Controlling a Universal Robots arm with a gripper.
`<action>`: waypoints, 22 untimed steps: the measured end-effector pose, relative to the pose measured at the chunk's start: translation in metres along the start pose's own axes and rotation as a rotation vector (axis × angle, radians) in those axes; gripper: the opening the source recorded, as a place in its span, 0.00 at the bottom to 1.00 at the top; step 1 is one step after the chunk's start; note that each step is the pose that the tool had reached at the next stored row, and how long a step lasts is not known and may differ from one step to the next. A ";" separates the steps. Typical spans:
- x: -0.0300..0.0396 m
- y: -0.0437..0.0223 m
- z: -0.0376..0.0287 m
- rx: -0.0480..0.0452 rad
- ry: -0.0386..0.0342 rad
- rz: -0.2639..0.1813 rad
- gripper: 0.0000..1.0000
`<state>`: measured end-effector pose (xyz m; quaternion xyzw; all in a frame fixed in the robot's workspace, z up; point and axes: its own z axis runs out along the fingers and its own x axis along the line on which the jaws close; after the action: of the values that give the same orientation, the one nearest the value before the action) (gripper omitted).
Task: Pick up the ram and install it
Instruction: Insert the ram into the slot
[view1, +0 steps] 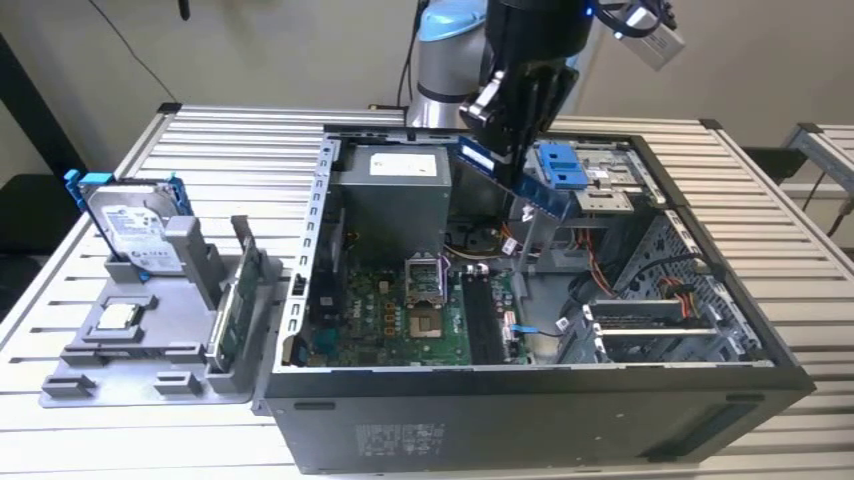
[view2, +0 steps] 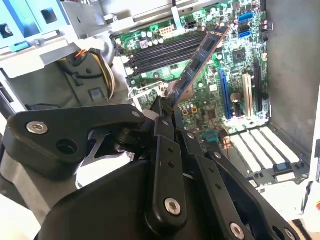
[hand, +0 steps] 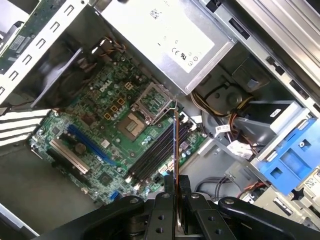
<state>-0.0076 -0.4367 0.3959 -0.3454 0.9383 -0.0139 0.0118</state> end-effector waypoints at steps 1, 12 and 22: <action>0.0000 0.0000 0.0003 0.0002 0.0002 0.009 0.14; -0.0001 -0.0001 0.0023 0.0019 0.0015 0.081 0.14; -0.0001 0.0000 0.0043 0.0041 0.0050 0.200 0.14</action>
<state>-0.0074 -0.4368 0.3916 -0.2501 0.9680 -0.0154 0.0115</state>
